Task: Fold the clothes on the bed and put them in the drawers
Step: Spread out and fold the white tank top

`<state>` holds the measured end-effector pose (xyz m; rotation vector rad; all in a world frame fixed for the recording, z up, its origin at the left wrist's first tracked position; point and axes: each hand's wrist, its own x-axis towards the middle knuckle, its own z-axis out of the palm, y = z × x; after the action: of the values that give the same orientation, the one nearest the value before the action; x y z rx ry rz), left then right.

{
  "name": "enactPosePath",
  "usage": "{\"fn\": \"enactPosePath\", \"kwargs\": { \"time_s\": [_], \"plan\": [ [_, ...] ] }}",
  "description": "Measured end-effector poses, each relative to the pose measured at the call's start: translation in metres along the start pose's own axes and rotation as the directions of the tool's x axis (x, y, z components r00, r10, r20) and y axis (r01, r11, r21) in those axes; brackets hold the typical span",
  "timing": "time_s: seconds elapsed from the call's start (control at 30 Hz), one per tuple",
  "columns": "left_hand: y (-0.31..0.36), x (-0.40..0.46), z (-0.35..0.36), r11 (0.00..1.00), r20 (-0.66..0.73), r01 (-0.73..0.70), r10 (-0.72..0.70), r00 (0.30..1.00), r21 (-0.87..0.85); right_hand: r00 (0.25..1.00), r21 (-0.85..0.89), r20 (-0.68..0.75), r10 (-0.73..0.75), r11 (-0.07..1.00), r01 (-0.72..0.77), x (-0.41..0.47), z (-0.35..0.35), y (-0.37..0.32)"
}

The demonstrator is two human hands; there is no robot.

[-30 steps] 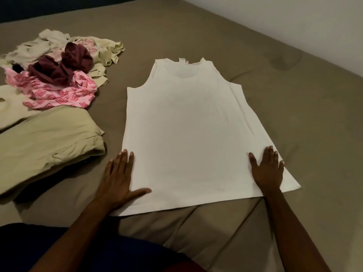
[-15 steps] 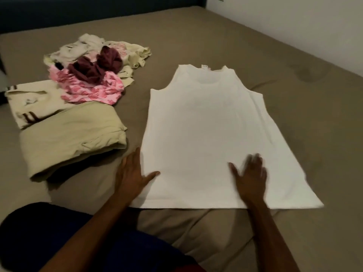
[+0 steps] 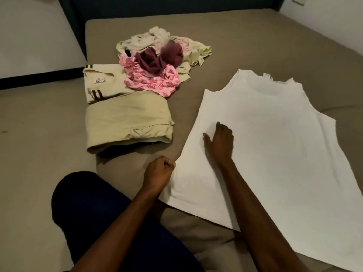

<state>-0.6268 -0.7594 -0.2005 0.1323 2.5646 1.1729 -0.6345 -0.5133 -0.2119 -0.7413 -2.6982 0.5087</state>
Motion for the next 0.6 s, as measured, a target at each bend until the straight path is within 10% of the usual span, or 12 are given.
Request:
{"fn": "enactPosePath", "kwargs": {
  "time_s": [0.6],
  "plan": [
    [-0.002,-0.005,0.023,0.981,0.068,-0.087,0.100,0.993,-0.174,0.960,0.086,-0.091,0.265,0.963,-0.257,0.186,0.046,-0.066]
  ]
}}
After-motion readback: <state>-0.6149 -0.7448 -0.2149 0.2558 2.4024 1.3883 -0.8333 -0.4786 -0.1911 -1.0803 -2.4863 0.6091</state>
